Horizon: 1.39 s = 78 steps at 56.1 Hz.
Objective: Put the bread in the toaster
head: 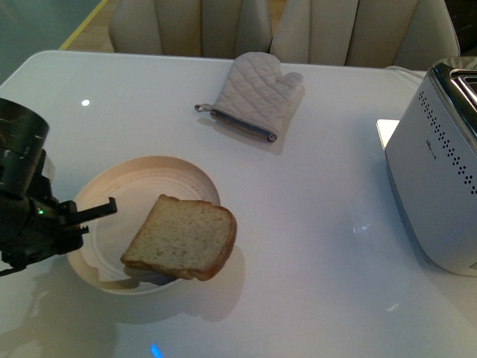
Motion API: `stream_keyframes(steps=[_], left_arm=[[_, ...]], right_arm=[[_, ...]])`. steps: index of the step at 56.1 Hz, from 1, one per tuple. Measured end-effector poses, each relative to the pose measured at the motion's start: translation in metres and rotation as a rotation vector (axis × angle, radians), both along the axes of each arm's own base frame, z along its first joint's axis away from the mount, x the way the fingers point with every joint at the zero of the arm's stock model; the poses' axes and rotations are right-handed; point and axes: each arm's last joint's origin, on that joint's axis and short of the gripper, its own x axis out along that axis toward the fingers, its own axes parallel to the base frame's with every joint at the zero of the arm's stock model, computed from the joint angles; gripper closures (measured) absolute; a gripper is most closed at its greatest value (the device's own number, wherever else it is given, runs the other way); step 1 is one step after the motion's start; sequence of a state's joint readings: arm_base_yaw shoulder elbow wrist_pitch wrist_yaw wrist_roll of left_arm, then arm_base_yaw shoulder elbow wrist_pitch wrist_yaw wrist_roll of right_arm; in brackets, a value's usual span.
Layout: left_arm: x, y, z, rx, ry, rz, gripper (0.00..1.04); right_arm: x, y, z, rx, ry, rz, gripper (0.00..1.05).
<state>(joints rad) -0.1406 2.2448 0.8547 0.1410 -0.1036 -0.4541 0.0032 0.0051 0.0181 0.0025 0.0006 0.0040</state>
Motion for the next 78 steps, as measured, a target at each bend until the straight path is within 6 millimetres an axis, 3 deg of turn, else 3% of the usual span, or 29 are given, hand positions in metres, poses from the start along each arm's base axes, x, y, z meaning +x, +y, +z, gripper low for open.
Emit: stream_keyframes(steps=[6, 29, 45, 47, 60, 65, 69, 78], left_arm=[[-0.001, -0.028, 0.0, -0.048, 0.028, 0.046, 1.01], [-0.004, -0.1, 0.004, -0.131, 0.051, 0.071, 1.01], [-0.008, -0.125, 0.004, -0.157, 0.046, 0.062, 1.01], [-0.007, -0.125, 0.004, -0.158, 0.037, 0.064, 1.01], [-0.01, -0.101, 0.017, -0.144, -0.061, 0.101, 0.66], [-0.009, -0.079, 0.038, -0.143, -0.154, 0.134, 0.51], [-0.01, -0.054, 0.068, -0.165, -0.28, 0.167, 0.38], [-0.031, -0.012, 0.117, -0.219, -0.484, 0.218, 0.13]], right_arm=[[0.0, 0.0, 0.0, 0.0, 0.0, 0.0, 0.09], [0.0, 0.0, 0.0, 0.0, 0.0, 0.0, 0.09], [0.0, 0.0, 0.0, 0.0, 0.0, 0.0, 0.09], [0.0, 0.0, 0.0, 0.0, 0.0, 0.0, 0.09], [0.0, 0.0, 0.0, 0.0, 0.0, 0.0, 0.09], [0.0, 0.0, 0.0, 0.0, 0.0, 0.0, 0.09], [0.0, 0.0, 0.0, 0.0, 0.0, 0.0, 0.09], [0.0, 0.0, 0.0, 0.0, 0.0, 0.0, 0.09]])
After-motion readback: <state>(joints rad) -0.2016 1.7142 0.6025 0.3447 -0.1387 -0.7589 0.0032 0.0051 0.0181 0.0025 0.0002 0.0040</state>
